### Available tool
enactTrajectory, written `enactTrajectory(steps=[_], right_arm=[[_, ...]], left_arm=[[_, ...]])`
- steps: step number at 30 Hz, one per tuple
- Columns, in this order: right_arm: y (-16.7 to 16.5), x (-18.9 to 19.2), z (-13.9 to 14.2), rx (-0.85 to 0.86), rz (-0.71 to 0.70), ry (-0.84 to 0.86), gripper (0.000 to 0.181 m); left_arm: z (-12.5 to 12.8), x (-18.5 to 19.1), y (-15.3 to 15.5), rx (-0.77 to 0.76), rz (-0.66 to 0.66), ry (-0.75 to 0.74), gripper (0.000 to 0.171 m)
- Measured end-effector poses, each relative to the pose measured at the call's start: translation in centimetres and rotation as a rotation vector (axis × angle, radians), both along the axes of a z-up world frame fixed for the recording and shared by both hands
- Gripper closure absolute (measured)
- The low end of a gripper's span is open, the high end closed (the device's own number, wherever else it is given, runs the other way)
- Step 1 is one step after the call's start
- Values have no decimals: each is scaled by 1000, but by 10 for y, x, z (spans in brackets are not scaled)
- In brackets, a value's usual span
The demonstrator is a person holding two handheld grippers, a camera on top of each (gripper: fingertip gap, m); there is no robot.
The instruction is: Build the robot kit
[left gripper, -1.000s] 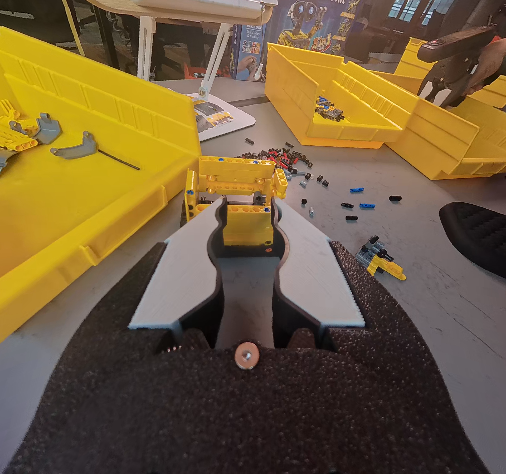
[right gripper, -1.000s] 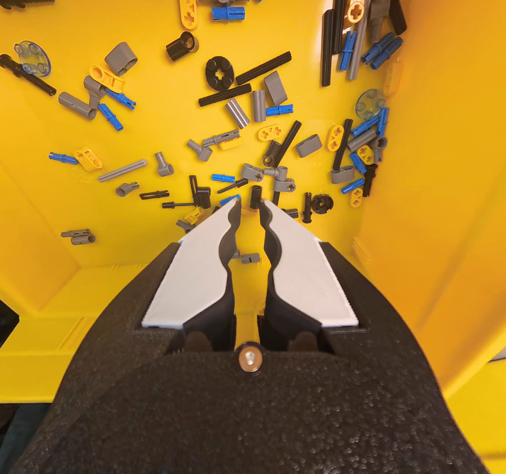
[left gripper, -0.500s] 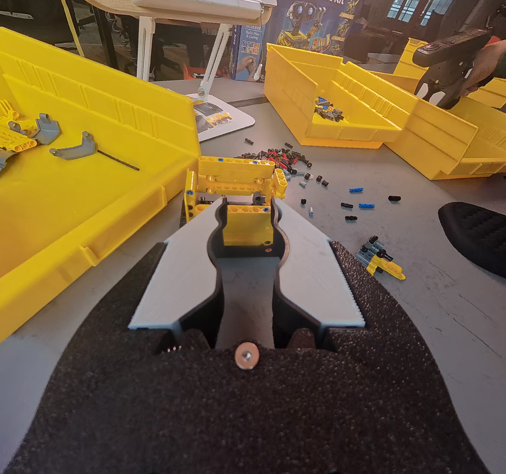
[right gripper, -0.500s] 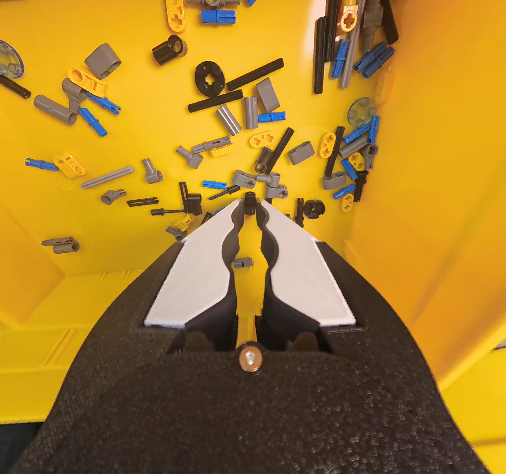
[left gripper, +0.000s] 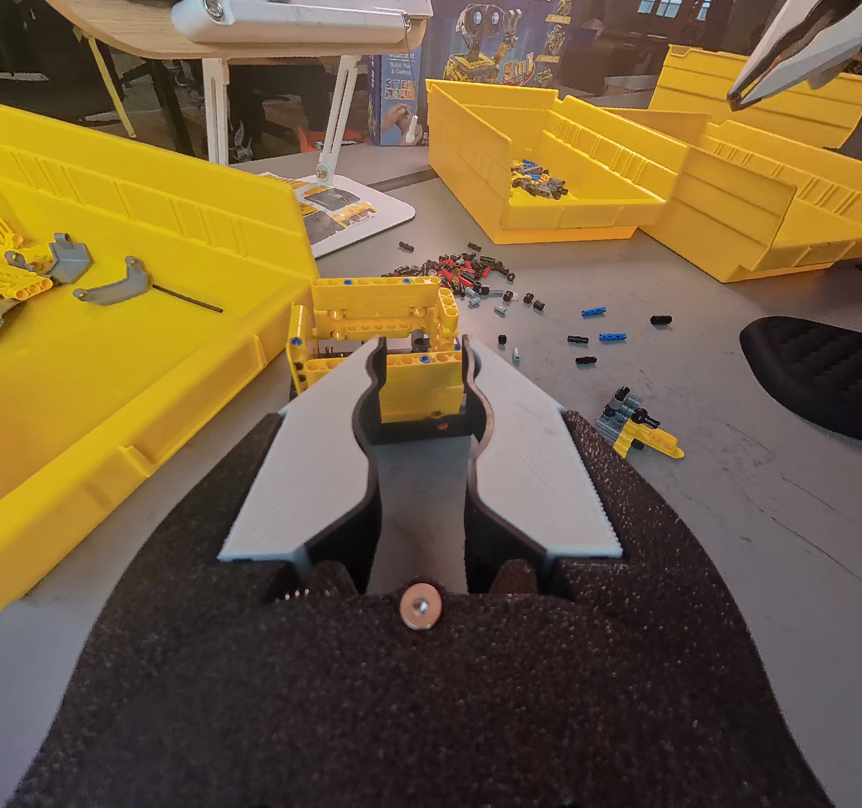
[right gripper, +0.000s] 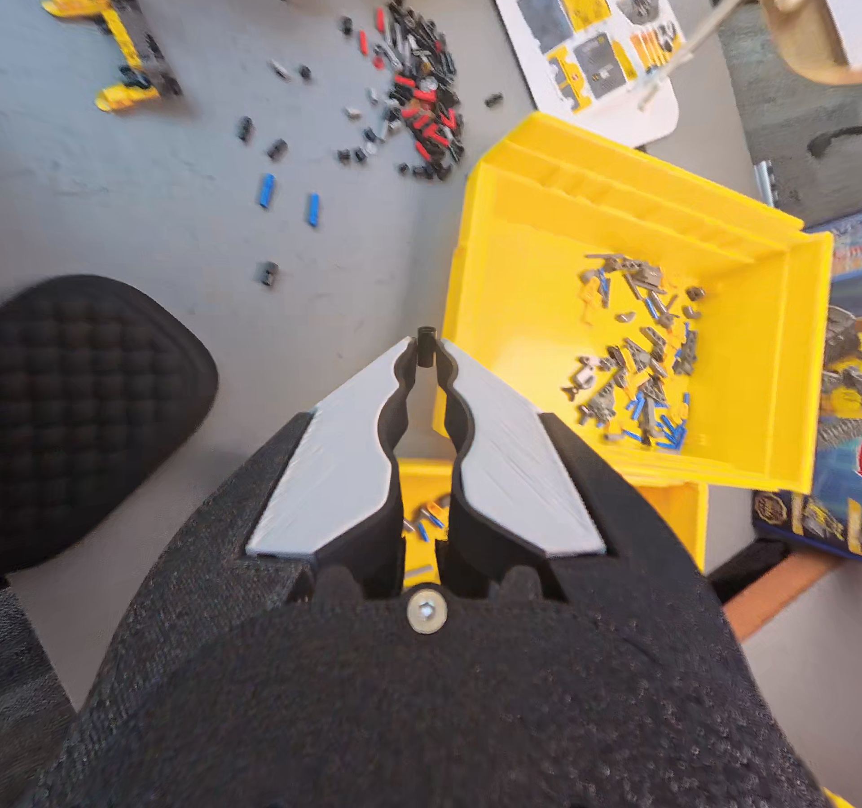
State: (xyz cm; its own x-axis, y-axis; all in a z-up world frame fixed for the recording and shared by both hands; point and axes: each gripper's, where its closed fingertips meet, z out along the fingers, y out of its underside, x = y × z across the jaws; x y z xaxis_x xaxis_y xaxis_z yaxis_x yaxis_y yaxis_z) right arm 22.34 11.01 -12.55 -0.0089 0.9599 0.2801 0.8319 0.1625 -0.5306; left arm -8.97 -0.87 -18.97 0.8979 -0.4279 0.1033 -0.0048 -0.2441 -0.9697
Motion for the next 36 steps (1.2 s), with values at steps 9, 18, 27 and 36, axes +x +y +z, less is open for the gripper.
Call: enactTrajectory(steps=[9, 18, 27, 36], right_arm=[[-67, -72, -117, -203, -180, -90, 174], [-65, -59, -149, -237, -292, -183, 174], [-62, -65, -127, -216, -274, -78, 164], [-68, -77, -58, 37, -243, 362, 155]], left_arm=[[20, 14, -14, 81, -35, 50, 140], [49, -2, -25, 153, -2, -36, 140], [52, -2, -27, 165, -1, -30, 140], [50, -3, -25, 161, 15, -28, 138]])
